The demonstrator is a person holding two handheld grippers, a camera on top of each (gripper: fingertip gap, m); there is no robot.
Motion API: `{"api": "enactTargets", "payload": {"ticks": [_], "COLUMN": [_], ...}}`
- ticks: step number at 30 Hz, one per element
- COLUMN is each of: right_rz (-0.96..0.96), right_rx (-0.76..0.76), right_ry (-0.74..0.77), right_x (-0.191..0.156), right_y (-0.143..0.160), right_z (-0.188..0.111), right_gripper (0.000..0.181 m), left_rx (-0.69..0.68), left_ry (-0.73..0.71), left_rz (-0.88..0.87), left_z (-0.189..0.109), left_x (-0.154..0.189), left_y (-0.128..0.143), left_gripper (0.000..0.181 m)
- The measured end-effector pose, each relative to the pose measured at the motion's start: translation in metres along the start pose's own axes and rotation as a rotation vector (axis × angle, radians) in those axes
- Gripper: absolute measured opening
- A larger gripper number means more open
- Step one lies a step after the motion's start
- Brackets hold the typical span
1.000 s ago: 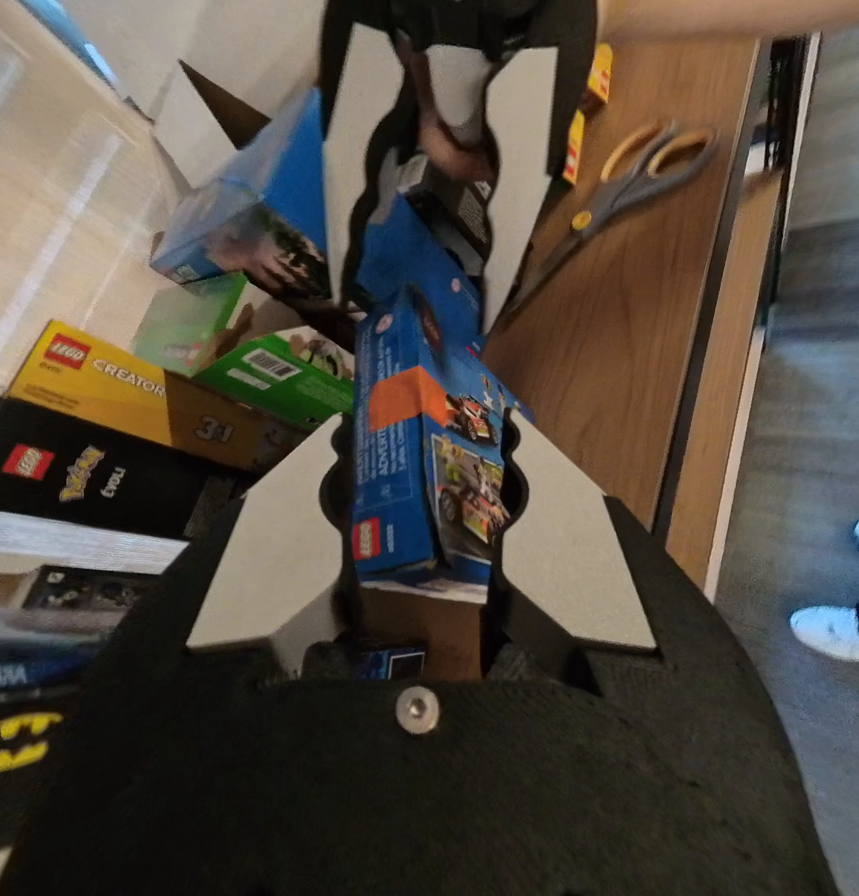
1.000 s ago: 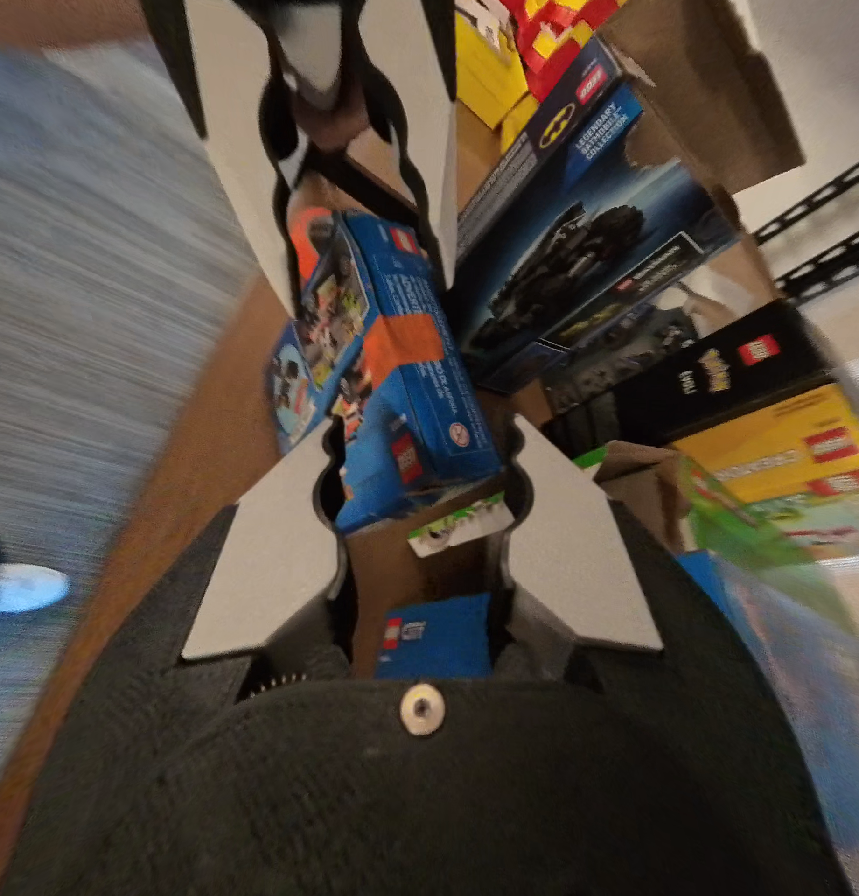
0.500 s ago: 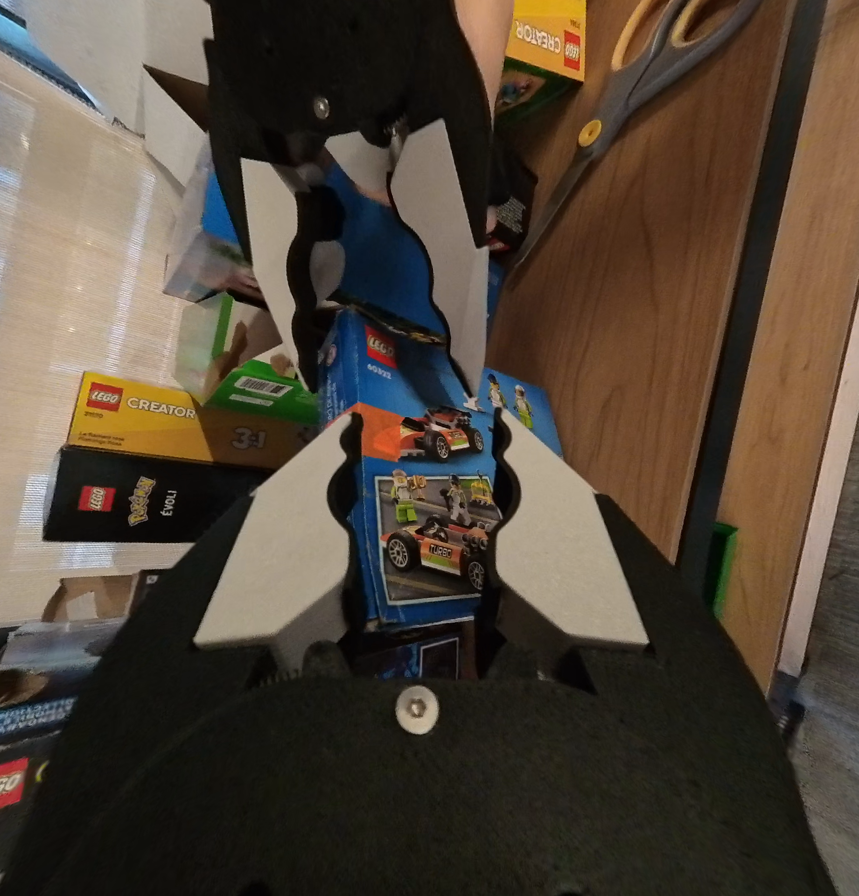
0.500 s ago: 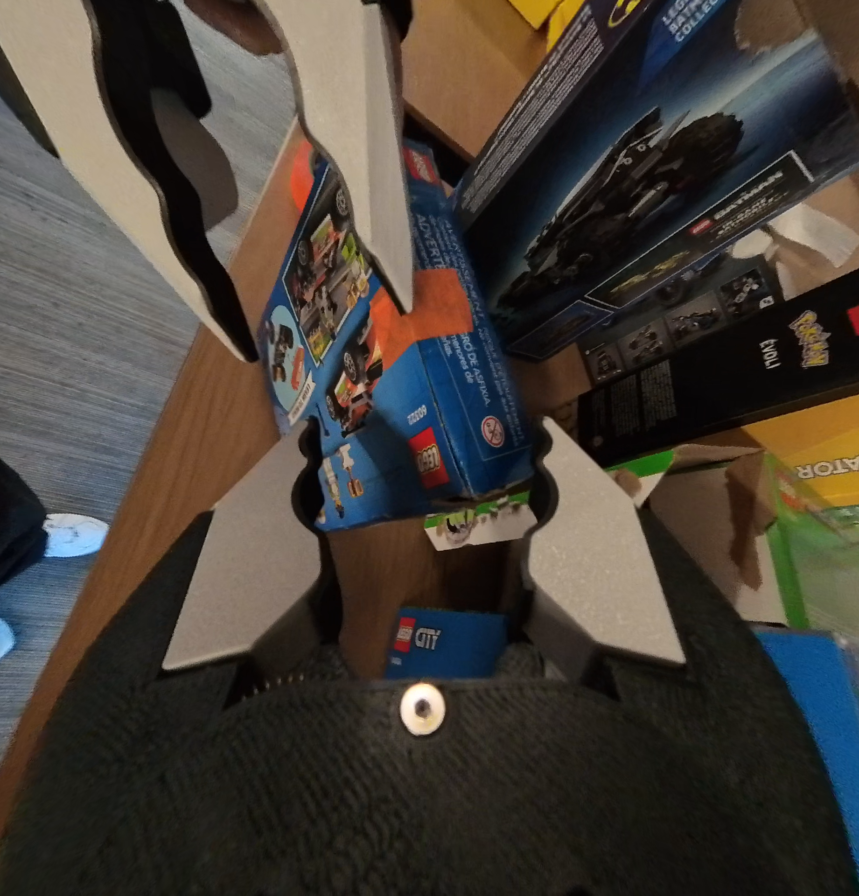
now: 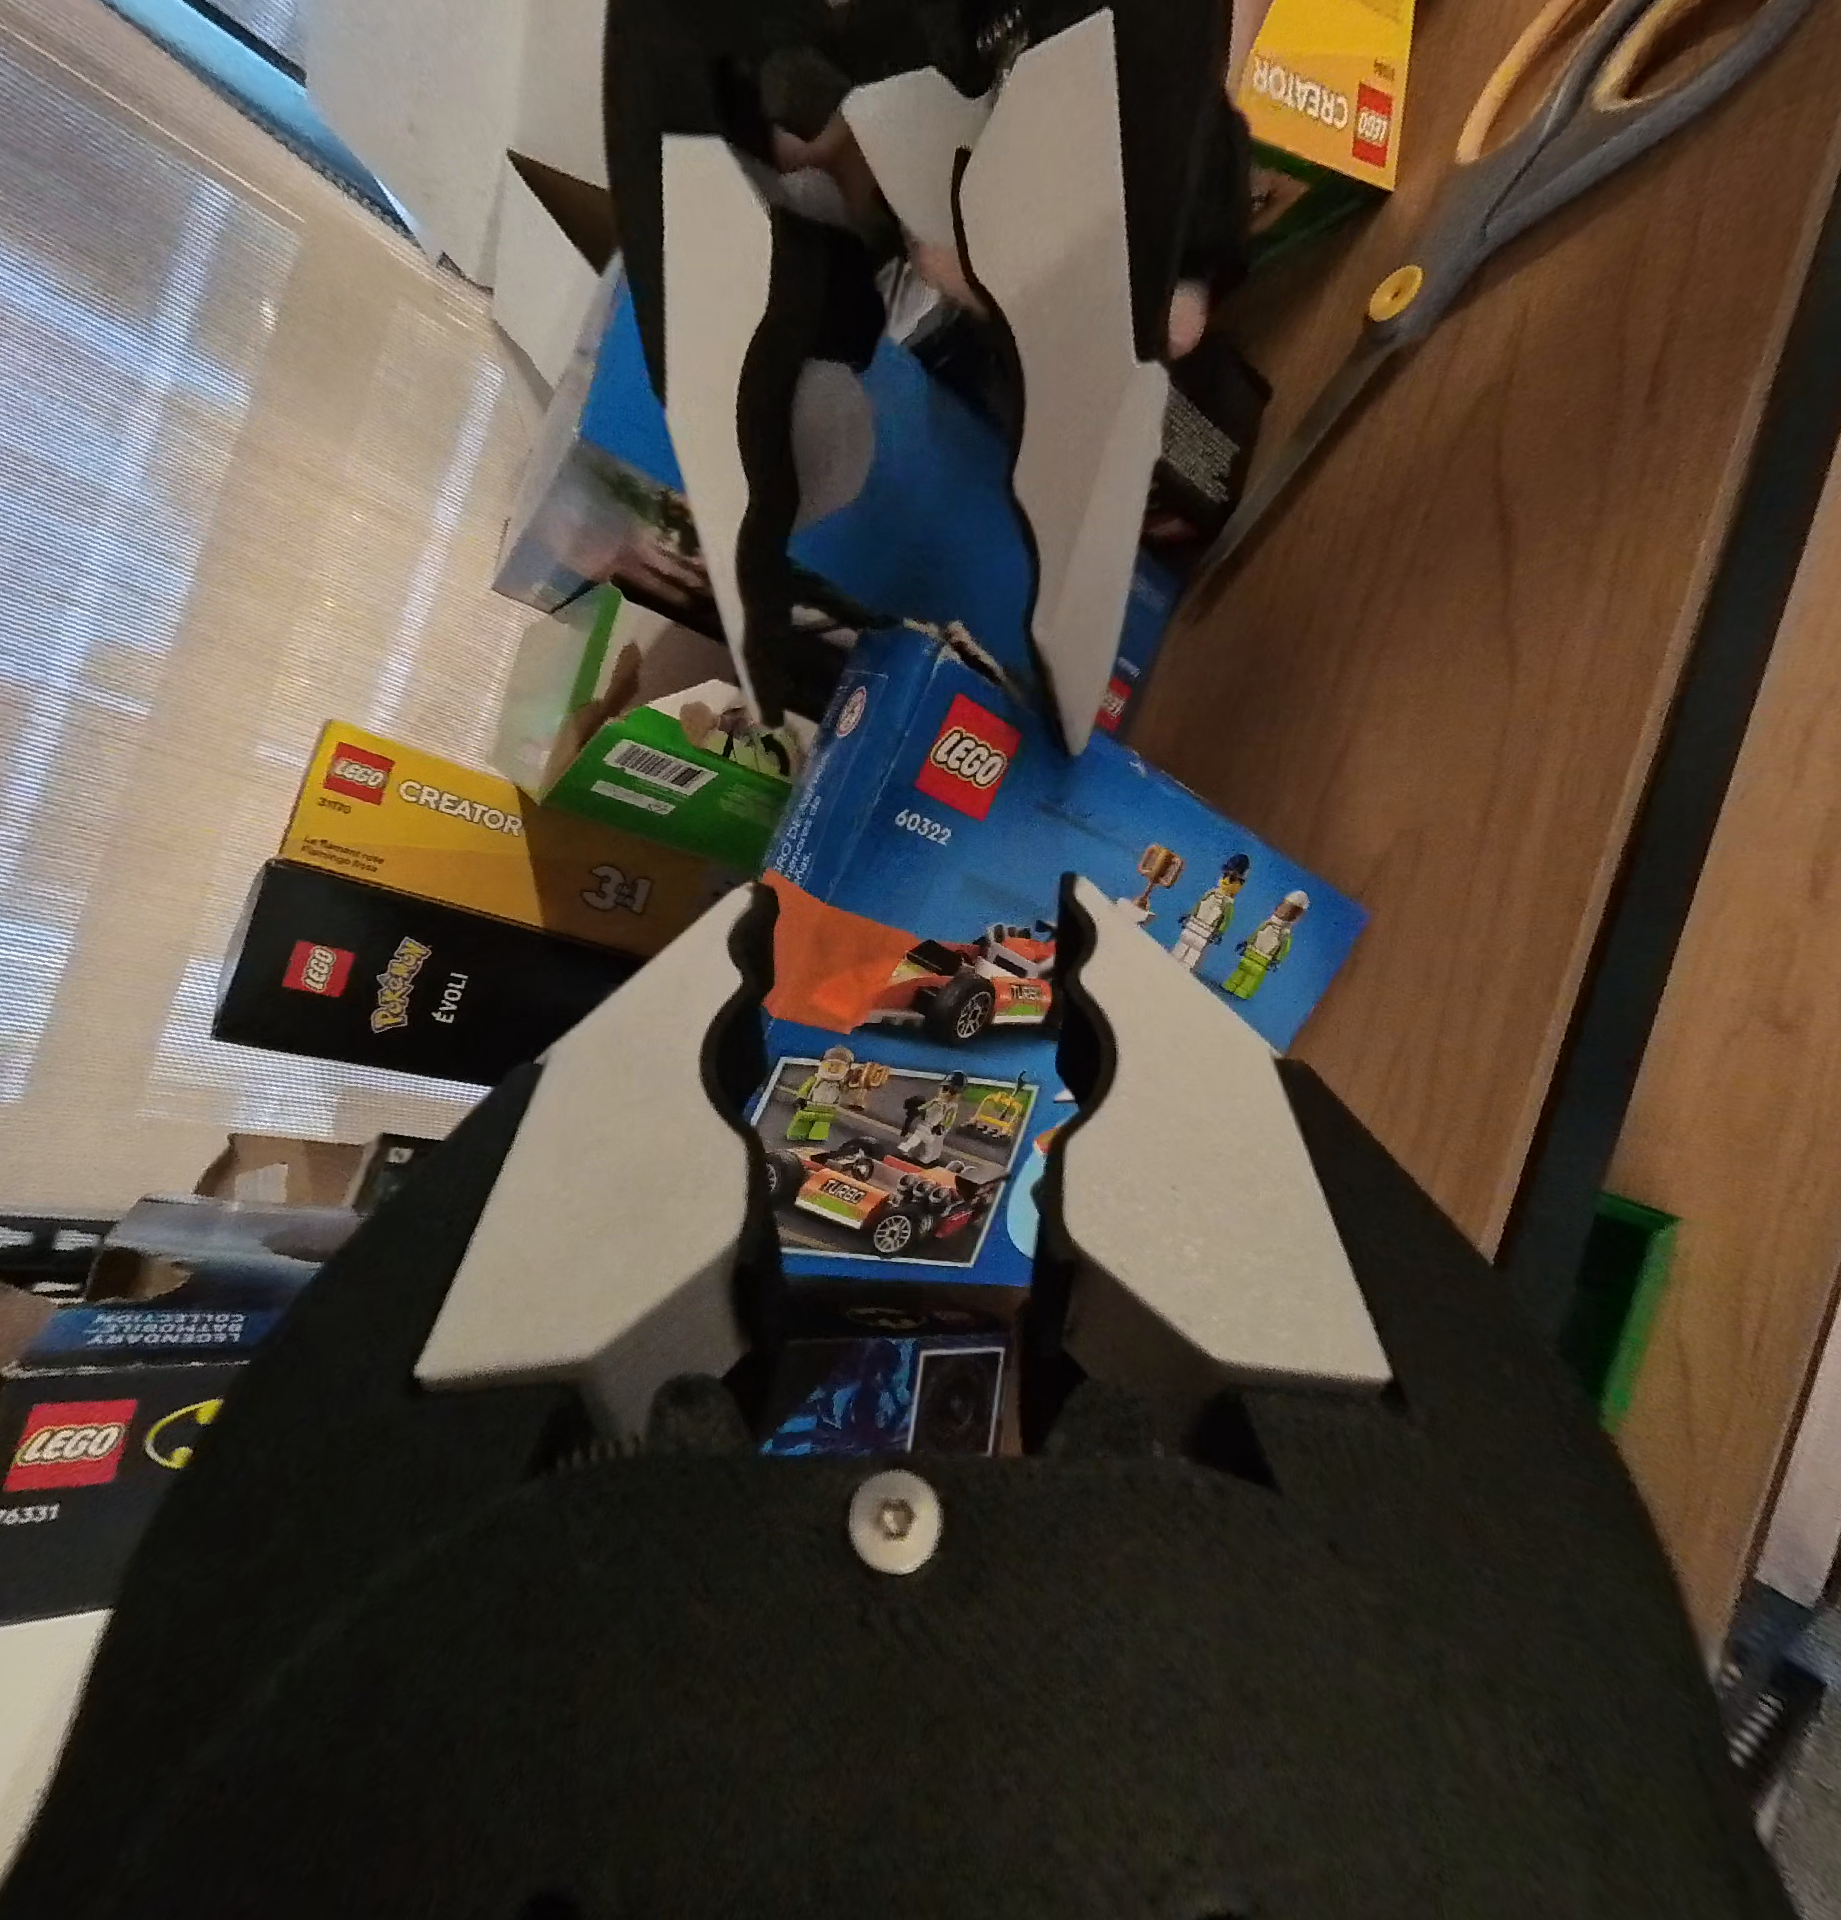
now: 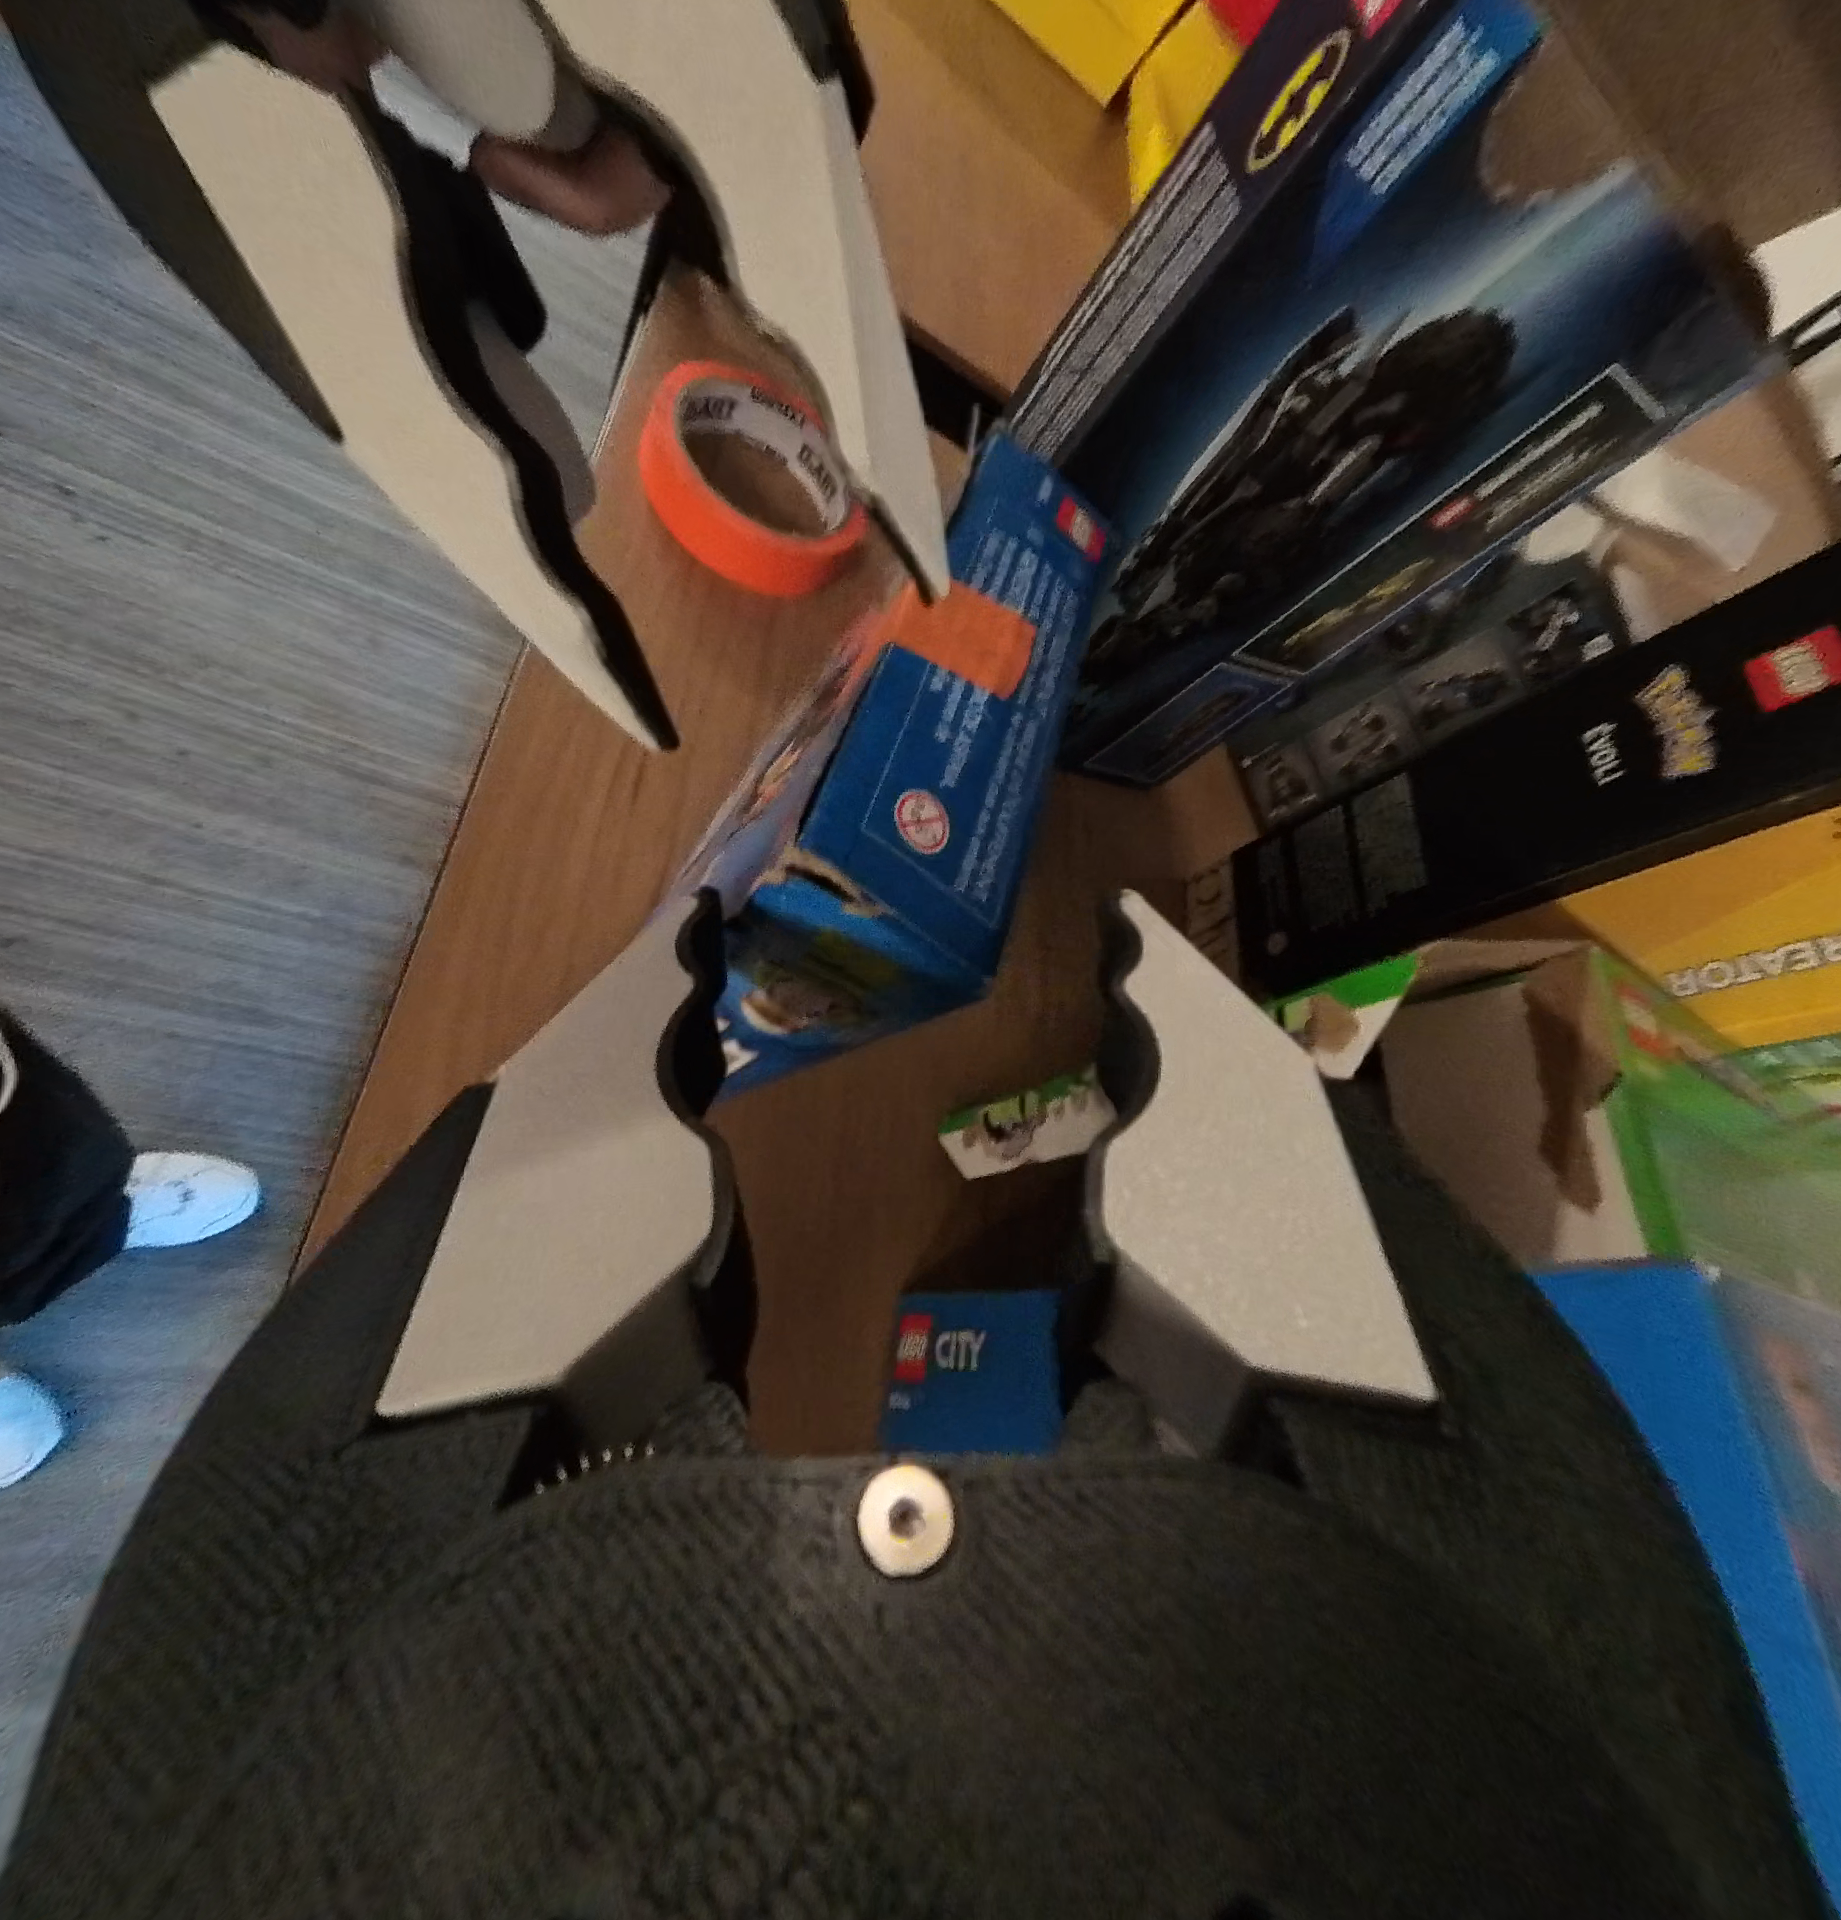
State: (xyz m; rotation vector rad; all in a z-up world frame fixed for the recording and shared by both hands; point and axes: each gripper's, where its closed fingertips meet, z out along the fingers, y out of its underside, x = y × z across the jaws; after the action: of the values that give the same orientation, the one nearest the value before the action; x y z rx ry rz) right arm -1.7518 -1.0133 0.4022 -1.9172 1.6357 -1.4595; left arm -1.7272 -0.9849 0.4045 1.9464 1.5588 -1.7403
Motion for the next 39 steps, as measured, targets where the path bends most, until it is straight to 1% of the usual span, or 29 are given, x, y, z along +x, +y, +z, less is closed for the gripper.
{"api": "enactTargets", "payload": {"ticks": [1, 4, 6, 7, 8, 10, 15, 19, 27, 36, 39], "right_rz": [0.008, 0.099, 0.171, 0.195, 0.216, 0.257, 0.333, 0.35, 0.368, 0.391, 0.4], "right_rx": [0.021, 0.04, 0.038, 0.033, 0.033, 0.045, 0.053, 0.052, 0.062, 0.079, 0.08], "right_ry": [0.01, -0.047, -0.032, -0.041, -0.049, -0.047, -0.043, -0.045, -0.051, -0.065, -0.069], "right_x": [0.002, -0.006, -0.003, -0.005, -0.007, -0.006, -0.002, -0.001, -0.001, 0.0, 0.001], "right_y": [-0.004, -0.01, -0.011, -0.009, -0.009, -0.009, -0.007, -0.004, -0.005, -0.006, -0.004], "right_z": [0.002, 0.011, 0.015, 0.017, 0.019, 0.019, 0.02, 0.019, 0.02, 0.021, 0.02], "right_gripper": [0.071, 0.071, 0.07, 0.066, 0.056, 0.052, 0.049, 0.048, 0.047, 0.047, 0.047], "left_rx": [0.003, 0.002, 0.016, 0.027, 0.038, 0.043, -0.016, -0.029, -0.105, -0.12, -0.148], "left_ry": [-0.013, -0.052, -0.079, -0.094, -0.106, -0.123, -0.164, -0.172, -0.293, -0.396, -0.43], "left_rz": [0.006, 0.018, 0.02, 0.029, 0.041, 0.076, 0.189, 0.21, 0.392, 0.403, 0.494], "left_z": [0.001, 0.005, 0.005, 0.005, 0.004, 0.004, 0.009, 0.011, 0.014, 0.011, 0.015], "left_x": [-0.001, -0.003, -0.003, -0.002, -0.002, 0.003, 0.008, 0.006, 0.005, 0.0, 0.0], "left_y": [0.0, 0.005, 0.006, 0.005, 0.004, 0.003, 0.01, 0.009, 0.016, 0.027, 0.025], "left_gripper": [0.053, 0.054, 0.054, 0.053, 0.053, 0.052, 0.055, 0.052, 0.054, 0.056, 0.055]}}
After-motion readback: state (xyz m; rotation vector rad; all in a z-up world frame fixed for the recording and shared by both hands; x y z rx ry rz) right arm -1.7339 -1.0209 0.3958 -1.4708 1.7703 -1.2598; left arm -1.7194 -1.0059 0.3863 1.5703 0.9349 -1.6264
